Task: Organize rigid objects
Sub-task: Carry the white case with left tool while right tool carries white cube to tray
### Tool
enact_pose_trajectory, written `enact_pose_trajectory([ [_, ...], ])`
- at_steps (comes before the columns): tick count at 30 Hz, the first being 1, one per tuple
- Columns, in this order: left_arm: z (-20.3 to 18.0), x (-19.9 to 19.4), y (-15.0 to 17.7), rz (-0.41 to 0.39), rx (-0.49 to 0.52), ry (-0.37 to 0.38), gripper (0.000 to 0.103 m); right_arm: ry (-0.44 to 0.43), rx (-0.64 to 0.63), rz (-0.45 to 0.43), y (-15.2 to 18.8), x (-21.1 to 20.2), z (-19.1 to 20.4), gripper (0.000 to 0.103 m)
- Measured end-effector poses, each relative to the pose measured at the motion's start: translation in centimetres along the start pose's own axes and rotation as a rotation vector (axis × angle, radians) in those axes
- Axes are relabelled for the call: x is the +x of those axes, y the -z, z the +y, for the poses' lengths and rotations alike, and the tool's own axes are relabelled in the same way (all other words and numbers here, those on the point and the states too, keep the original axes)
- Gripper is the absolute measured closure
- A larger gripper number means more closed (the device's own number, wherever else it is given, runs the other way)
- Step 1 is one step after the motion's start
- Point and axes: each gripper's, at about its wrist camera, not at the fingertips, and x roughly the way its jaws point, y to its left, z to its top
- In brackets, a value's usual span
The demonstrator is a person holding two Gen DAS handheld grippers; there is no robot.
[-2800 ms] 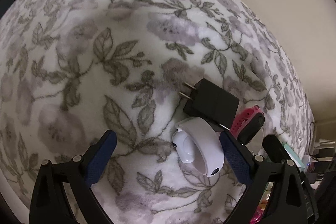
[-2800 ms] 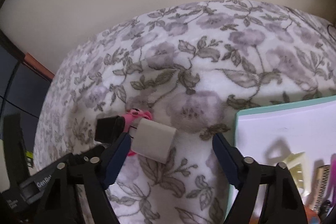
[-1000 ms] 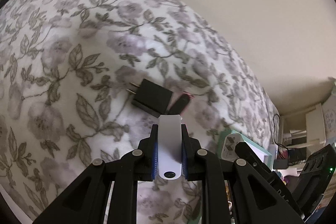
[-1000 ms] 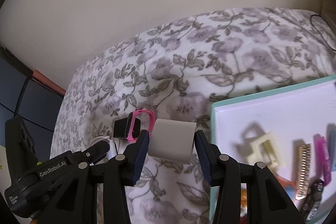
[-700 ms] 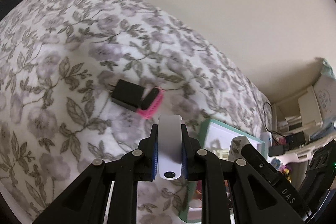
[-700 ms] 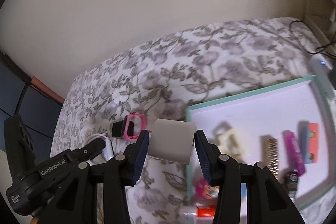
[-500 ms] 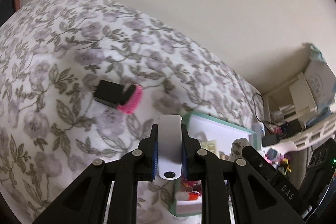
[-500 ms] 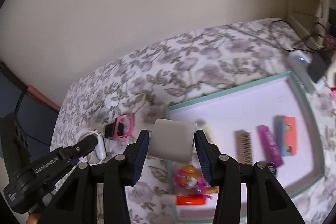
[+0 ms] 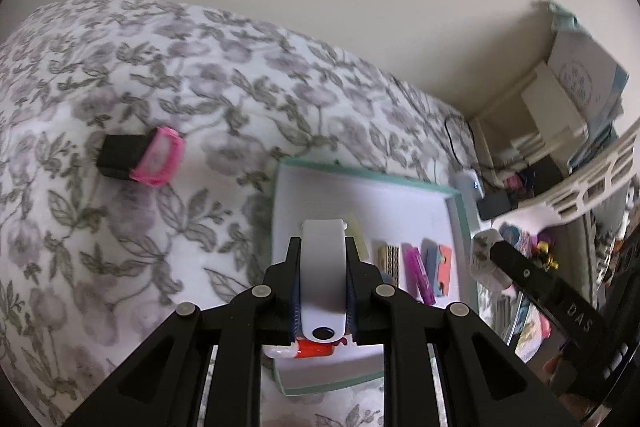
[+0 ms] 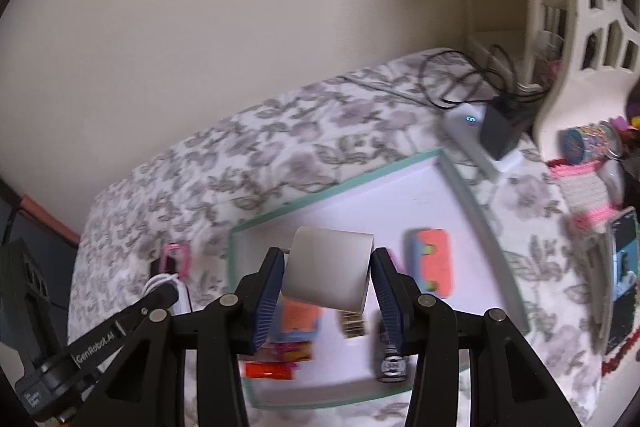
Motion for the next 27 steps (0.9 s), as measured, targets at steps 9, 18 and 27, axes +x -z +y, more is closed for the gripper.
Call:
enact_pose_trajectory([
  [9, -2.2, 4.0, 1.4, 0.089, 0.066, -0.026, 0.084, 0.084, 0.057, 0.087, 0.5, 2.8, -3.9, 0.055],
  [18, -2.8, 5.3, 2.0, 0.122, 0.079, -0.033, 0.084, 0.081, 0.060, 0.106, 0.6, 3.3, -4.2, 0.055],
  [27, -3.1, 6.0, 2.3, 0.137, 0.077, -0.020, 0.084, 0.105, 0.052, 0.154, 1.3, 4.6, -4.4, 0.055],
])
